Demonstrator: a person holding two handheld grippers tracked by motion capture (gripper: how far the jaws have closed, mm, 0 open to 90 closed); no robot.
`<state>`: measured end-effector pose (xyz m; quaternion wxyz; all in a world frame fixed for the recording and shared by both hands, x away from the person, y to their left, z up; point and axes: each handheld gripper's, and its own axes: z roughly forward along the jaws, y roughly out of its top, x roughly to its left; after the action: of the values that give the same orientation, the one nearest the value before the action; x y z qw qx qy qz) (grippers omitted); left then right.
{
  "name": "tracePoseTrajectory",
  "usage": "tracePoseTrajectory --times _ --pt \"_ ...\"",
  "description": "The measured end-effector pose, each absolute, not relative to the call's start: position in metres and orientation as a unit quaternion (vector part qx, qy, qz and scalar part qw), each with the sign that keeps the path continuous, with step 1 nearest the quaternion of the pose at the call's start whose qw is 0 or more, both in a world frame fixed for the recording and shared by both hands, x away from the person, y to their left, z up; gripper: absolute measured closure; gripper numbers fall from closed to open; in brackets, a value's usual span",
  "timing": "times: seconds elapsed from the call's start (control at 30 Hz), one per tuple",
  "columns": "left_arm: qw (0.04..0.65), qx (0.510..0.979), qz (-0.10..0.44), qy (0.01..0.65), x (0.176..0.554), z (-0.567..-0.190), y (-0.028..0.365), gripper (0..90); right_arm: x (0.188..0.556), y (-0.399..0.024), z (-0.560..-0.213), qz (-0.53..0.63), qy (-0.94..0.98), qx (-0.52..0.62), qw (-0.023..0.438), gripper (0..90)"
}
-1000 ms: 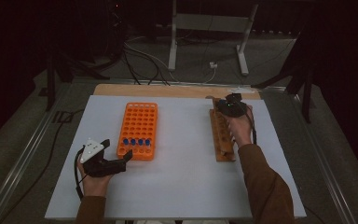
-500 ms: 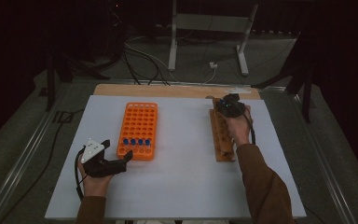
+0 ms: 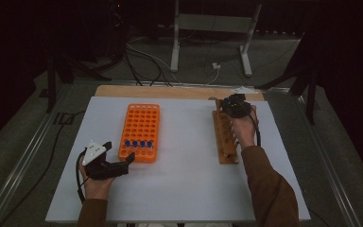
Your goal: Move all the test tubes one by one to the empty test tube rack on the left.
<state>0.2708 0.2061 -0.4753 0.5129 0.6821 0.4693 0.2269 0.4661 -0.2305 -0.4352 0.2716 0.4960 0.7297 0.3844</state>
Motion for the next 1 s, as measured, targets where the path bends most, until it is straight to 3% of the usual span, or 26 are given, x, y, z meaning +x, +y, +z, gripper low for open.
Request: tracePoseTrajectory --times 1.0 --pt "0.510 0.683 0.232 0.469 0.273 -0.476 0.204 0.9 0.431 -0.231 -0.396 0.433 0.725 0.452 0.287 76.2"
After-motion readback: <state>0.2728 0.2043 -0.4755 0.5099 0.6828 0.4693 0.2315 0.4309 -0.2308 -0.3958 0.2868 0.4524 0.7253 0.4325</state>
